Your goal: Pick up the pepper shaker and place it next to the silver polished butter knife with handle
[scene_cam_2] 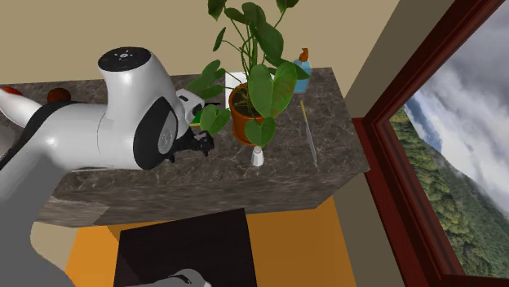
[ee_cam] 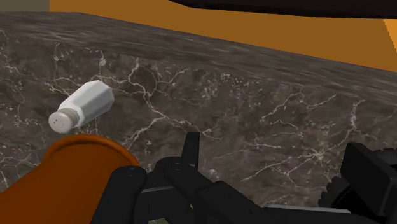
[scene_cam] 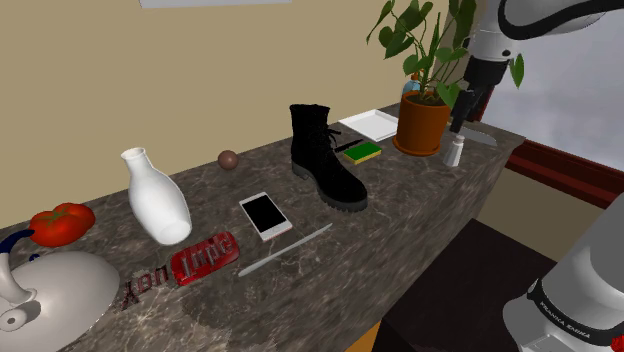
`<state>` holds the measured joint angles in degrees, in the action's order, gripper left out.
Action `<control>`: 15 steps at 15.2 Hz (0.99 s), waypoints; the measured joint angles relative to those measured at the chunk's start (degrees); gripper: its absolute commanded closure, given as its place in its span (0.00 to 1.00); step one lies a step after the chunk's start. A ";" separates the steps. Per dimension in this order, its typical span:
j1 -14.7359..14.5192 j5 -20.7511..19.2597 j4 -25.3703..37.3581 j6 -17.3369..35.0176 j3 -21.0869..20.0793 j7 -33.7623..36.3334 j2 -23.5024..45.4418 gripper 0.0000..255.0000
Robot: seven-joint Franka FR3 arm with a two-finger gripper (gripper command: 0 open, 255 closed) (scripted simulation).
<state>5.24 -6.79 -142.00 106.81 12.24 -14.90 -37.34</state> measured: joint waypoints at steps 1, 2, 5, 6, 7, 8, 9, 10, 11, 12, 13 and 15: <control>0.45 -0.69 0.13 1.37 0.88 -0.73 1.29 0.00; 0.83 -1.32 0.33 3.16 1.85 -1.48 3.12 0.00; 1.83 -2.80 1.13 7.24 4.10 -3.16 7.40 0.00; 2.19 -3.29 1.17 8.89 4.93 -3.79 8.89 0.00; 2.51 -3.70 1.37 10.24 5.67 -4.34 10.21 0.00; 2.71 -3.97 1.72 11.87 6.37 -4.79 11.98 0.00; 2.85 -4.09 2.66 13.15 7.10 -5.35 13.96 0.00; 3.32 -4.47 2.76 14.73 8.15 -6.31 15.40 0.00; 3.51 -4.50 3.60 16.17 9.01 -7.05 17.40 0.00; 3.71 -4.55 4.01 17.69 9.73 -7.62 19.12 0.00; 4.03 -4.60 4.49 19.14 10.64 -8.49 20.80 0.00; 4.46 -4.14 6.29 21.79 12.33 -10.32 24.64 0.00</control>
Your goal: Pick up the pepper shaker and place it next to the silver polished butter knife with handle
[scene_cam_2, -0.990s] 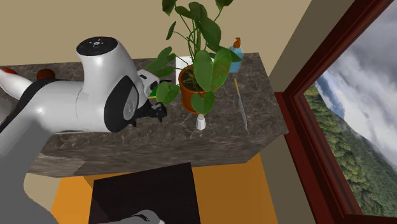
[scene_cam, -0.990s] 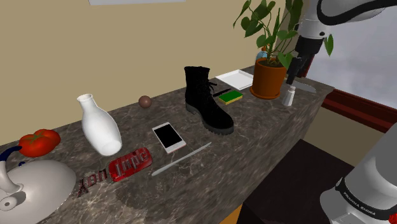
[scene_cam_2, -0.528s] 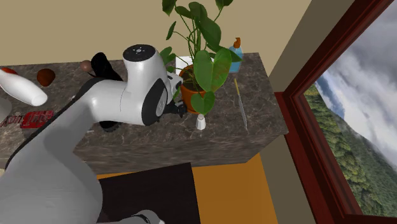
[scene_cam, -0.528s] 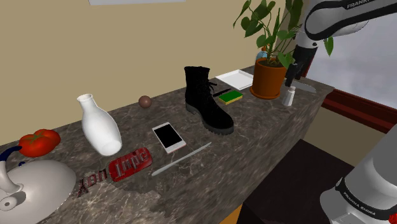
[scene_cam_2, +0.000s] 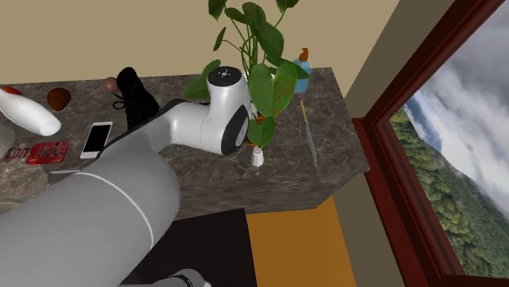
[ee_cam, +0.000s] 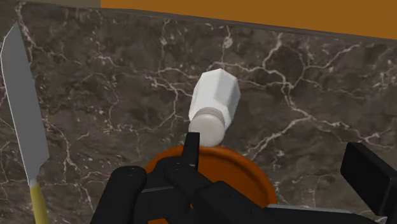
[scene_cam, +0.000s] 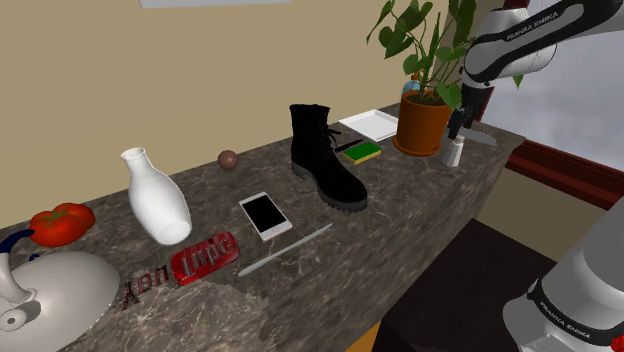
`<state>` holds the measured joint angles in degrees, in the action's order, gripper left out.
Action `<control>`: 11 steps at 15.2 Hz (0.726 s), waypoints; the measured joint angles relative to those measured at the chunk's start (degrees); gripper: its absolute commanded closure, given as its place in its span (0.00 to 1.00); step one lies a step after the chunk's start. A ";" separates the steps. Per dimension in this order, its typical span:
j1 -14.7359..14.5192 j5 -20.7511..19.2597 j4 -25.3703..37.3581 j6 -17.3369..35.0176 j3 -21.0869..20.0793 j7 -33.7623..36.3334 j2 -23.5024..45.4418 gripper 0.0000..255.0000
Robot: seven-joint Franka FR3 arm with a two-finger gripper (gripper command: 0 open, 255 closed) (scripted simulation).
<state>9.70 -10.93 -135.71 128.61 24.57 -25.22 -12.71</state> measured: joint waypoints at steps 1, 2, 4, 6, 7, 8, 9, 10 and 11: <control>0.17 0.35 1.00 1.15 0.65 -0.69 1.69 0.00; 0.35 0.96 2.05 2.63 1.45 -1.65 3.81 0.00; 0.73 1.45 2.97 3.85 2.29 -2.70 5.54 0.00; 0.77 1.98 2.93 5.37 2.62 -3.15 6.85 0.00; 0.71 2.31 2.96 6.08 2.71 -3.25 7.56 0.00; 0.76 2.72 2.88 6.97 2.93 -3.70 8.35 0.00; 0.84 2.75 2.20 7.86 3.06 -3.80 8.52 0.00; 0.84 2.97 1.88 8.79 3.15 -3.88 8.99 0.00; 0.73 3.40 1.98 9.52 3.16 -3.95 9.76 0.00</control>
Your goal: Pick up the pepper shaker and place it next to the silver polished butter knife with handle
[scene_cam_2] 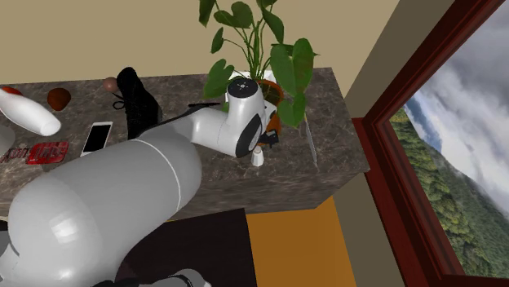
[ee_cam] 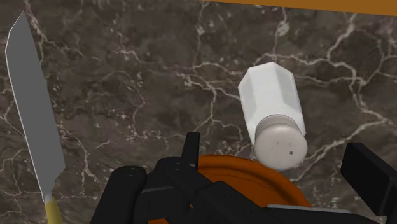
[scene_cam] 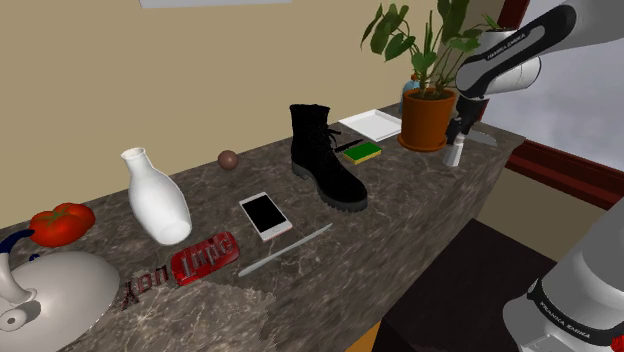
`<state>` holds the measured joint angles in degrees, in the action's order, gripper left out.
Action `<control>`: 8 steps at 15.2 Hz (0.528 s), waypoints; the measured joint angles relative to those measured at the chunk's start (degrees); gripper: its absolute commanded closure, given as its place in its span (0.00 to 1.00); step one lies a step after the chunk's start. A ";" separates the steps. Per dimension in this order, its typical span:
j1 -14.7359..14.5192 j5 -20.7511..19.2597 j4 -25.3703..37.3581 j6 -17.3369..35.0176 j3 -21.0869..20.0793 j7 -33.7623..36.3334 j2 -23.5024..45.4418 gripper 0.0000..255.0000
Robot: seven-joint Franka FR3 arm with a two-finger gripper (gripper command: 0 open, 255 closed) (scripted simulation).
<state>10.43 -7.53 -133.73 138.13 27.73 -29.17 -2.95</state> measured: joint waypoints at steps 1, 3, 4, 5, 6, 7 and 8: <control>0.05 0.10 -0.31 0.39 0.10 -0.27 0.30 0.00; 0.07 0.19 -0.23 0.45 0.20 -0.31 0.39 0.00; 0.04 0.27 -0.07 0.40 0.21 -0.36 0.47 0.00; 0.01 0.38 0.07 0.48 0.23 -0.39 0.61 0.00; 0.04 0.32 -0.07 0.40 0.28 -0.47 0.59 0.00; 0.05 0.24 -0.14 0.27 0.32 -0.46 0.52 1.00; 0.05 0.28 -0.11 0.28 0.34 -0.55 0.56 1.00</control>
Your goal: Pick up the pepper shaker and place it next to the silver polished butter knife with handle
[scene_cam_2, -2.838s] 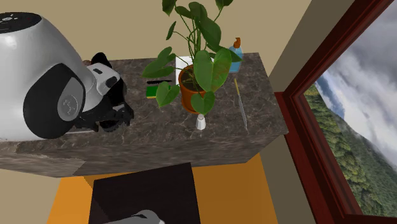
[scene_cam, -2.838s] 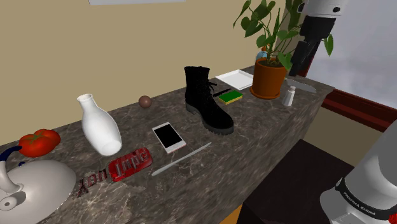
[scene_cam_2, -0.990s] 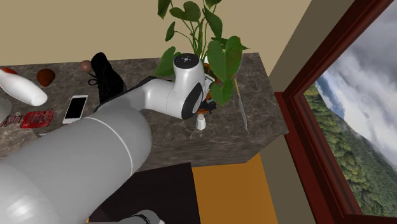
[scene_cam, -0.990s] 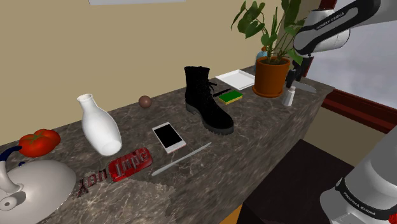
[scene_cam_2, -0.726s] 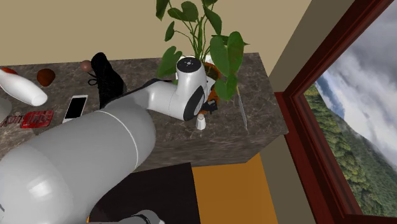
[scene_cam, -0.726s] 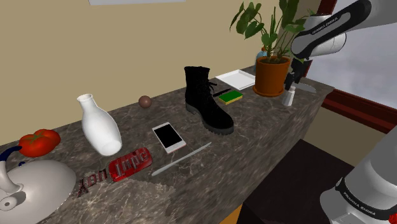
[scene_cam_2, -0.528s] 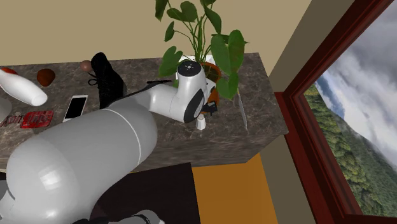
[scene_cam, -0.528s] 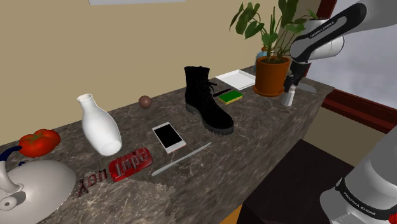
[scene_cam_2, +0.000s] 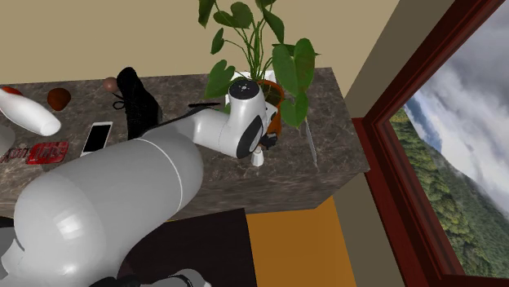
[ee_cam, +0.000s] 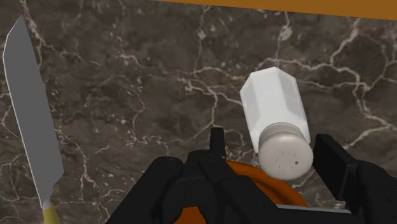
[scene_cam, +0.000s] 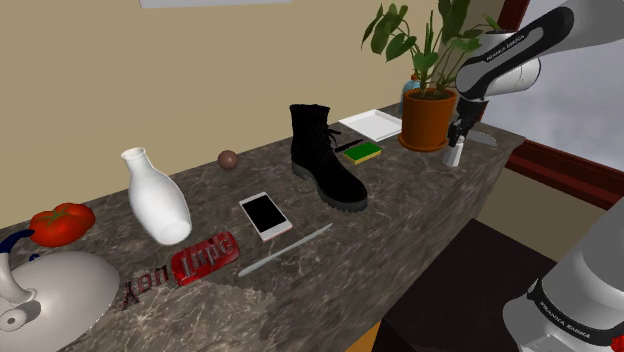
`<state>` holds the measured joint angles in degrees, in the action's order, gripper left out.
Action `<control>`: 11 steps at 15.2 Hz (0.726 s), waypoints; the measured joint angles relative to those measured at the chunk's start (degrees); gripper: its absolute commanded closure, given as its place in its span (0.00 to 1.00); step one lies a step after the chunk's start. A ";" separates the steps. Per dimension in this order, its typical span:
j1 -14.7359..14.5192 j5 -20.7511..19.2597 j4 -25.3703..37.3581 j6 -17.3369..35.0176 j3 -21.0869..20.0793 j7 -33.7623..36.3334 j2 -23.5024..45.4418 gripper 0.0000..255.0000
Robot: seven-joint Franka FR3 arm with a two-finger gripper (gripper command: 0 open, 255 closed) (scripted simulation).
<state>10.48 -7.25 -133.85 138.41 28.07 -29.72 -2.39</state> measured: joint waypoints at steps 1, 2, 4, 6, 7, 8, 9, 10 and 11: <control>0.02 -0.03 -0.11 0.06 0.02 0.05 -0.04 1.00; 0.01 -0.11 -0.18 0.01 0.01 0.07 -0.13 1.00; -0.02 -0.30 -0.36 -0.06 -0.04 0.32 -0.32 1.00; -0.05 -0.29 -0.39 0.02 -0.07 0.45 -0.33 1.00; -0.06 -0.27 -0.37 0.04 -0.08 0.49 -0.32 1.00; -0.06 -0.29 -0.43 0.11 -0.09 0.57 -0.34 1.00; -0.08 -0.12 -0.27 0.23 -0.05 0.32 -0.19 1.00; -0.12 -0.17 -0.05 -0.25 -0.06 0.31 -0.22 1.00; -0.14 -0.42 -0.03 -0.99 -0.10 0.36 -0.47 1.00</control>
<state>10.34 -7.67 -133.87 137.42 27.97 -29.36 -2.86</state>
